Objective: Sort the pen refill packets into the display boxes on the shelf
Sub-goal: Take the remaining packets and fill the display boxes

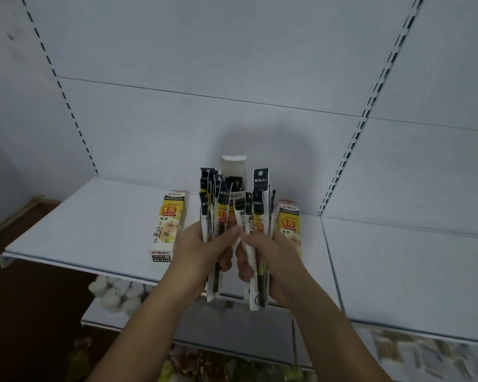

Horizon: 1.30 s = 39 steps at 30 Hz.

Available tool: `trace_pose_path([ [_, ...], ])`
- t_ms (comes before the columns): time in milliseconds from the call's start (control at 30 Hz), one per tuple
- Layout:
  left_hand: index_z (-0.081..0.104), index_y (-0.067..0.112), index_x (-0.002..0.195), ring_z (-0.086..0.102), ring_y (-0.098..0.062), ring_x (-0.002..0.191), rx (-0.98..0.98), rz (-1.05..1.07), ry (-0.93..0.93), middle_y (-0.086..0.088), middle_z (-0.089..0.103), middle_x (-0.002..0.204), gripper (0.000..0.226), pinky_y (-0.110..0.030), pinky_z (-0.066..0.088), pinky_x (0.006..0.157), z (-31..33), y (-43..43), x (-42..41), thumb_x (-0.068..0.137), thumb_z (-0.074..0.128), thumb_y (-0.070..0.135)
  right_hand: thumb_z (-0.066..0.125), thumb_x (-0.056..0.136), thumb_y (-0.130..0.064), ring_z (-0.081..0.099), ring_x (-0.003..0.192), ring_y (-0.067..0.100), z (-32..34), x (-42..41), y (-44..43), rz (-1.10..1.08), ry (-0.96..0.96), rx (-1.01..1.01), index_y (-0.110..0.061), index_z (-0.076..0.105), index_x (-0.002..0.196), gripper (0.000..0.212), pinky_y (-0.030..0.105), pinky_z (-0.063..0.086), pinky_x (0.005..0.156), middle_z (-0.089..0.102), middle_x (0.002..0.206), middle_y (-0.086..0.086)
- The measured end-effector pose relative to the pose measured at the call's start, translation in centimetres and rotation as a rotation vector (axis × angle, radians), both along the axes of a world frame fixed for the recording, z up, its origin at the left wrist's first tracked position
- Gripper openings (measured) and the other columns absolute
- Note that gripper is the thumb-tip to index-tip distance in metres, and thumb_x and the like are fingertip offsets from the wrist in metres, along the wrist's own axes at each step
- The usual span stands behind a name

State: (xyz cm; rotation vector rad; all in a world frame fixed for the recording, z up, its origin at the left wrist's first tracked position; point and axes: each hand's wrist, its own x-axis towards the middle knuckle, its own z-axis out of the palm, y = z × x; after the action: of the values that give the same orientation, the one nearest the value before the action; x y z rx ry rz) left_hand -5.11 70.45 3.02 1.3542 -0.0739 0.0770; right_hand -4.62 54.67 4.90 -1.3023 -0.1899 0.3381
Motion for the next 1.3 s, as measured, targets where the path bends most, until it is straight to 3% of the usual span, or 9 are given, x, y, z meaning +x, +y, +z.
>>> trace_pose_path([
  [267,0.064,-0.001,0.088,0.047,-0.029,0.052,-0.02,0.131,-0.017,-0.014,0.048,0.055,0.033,-0.055,0.046,0.06,-0.4,-2.4,-0.7,0.092,0.074,0.029,0.063,0.103,-0.012,0.066,0.057,0.025,-0.2,0.5,-1.9,0.069,-0.037,-0.004,-0.009,0.074,0.103,0.012,0.033,0.054,0.055,0.072,0.079,0.022],
  [400,0.063,0.003,0.083,0.049,-0.034,0.053,-0.006,0.163,-0.038,-0.015,0.046,0.054,0.032,-0.051,0.046,0.058,-0.1,-3.2,-1.1,0.093,0.074,0.031,0.063,0.102,-0.013,0.071,0.061,0.024,-0.2,0.7,-3.0,0.073,-0.055,-0.037,-0.007,0.072,0.108,0.012,0.032,0.058,0.059,0.074,0.078,0.017],
  [500,0.068,0.003,0.1,0.045,-0.025,0.052,-0.015,0.21,-0.05,-0.012,0.049,0.06,0.024,-0.039,0.045,0.055,0.2,-3.4,-1.0,0.094,0.071,0.026,0.066,0.1,-0.013,0.072,0.061,0.029,-0.1,1.1,-3.5,0.016,-0.067,-0.052,-0.009,0.073,0.103,0.009,0.035,0.059,0.059,0.074,0.074,0.012],
  [567,0.07,0.01,0.1,0.041,-0.022,0.052,-0.049,0.23,-0.042,-0.011,0.047,0.065,0.012,-0.032,0.04,0.053,0.4,-3.0,-0.8,0.097,0.071,0.022,0.069,0.098,-0.014,0.074,0.067,0.029,-0.1,1.6,-3.7,-0.042,-0.069,-0.058,-0.011,0.074,0.098,0.006,0.039,0.059,0.063,0.075,0.075,0.01],
  [667,0.069,0.015,0.097,0.039,-0.02,0.053,-0.105,0.273,-0.031,-0.012,0.044,0.071,0.009,-0.031,0.038,0.053,0.7,-1.6,-0.6,0.096,0.073,0.023,0.072,0.096,-0.017,0.077,0.082,0.021,0.3,2.5,-4.0,-0.12,-0.094,-0.088,-0.021,0.078,0.095,0.006,0.042,0.061,0.078,0.079,0.085,0.003],
  [833,0.068,0.011,0.105,0.041,-0.017,0.052,-0.124,0.349,-0.011,-0.005,0.046,0.066,0.007,-0.031,0.04,0.051,1.0,1.1,1.0,0.098,0.069,0.013,0.076,0.093,-0.019,0.079,0.088,0.022,1.9,4.0,-3.9,-0.221,-0.094,-0.054,-0.019,0.078,0.098,0.005,0.043,0.062,0.082,0.081,0.093,0.005],
  [967,0.067,0.01,0.111,0.043,-0.018,0.054,-0.124,0.302,-0.011,-0.002,0.051,0.067,0.016,-0.031,0.043,0.052,1.0,2.1,3.2,0.096,0.072,0.01,0.076,0.093,-0.02,0.078,0.09,0.026,3.2,5.1,-3.1,-0.309,-0.13,-0.044,-0.011,0.078,0.103,0.014,0.043,0.063,0.083,0.08,0.095,0.009],
  [1133,0.068,0.014,0.123,0.049,-0.019,0.058,-0.048,0.208,-0.004,-0.004,0.065,0.077,0.038,-0.035,0.046,0.059,0.9,2.0,5.6,0.088,0.082,0.014,0.076,0.093,-0.021,0.078,0.083,0.016,5.0,5.9,-1.5,-0.386,-0.168,-0.046,-0.019,0.076,0.097,0.004,0.027,0.061,0.069,0.08,0.088,0.0],
  [1300,0.07,0.018,0.127,0.052,-0.023,0.065,0.019,0.079,-0.035,-0.011,0.073,0.093,0.045,-0.037,0.044,0.06,0.0,2.4,6.9,0.085,0.086,0.016,0.079,0.091,-0.028,0.078,0.086,0.02,7.2,7.2,-0.4,-0.512,-0.193,-0.02,-0.022,0.076,0.095,0.008,0.037,0.065,0.074,0.08,0.086,0.0],
])
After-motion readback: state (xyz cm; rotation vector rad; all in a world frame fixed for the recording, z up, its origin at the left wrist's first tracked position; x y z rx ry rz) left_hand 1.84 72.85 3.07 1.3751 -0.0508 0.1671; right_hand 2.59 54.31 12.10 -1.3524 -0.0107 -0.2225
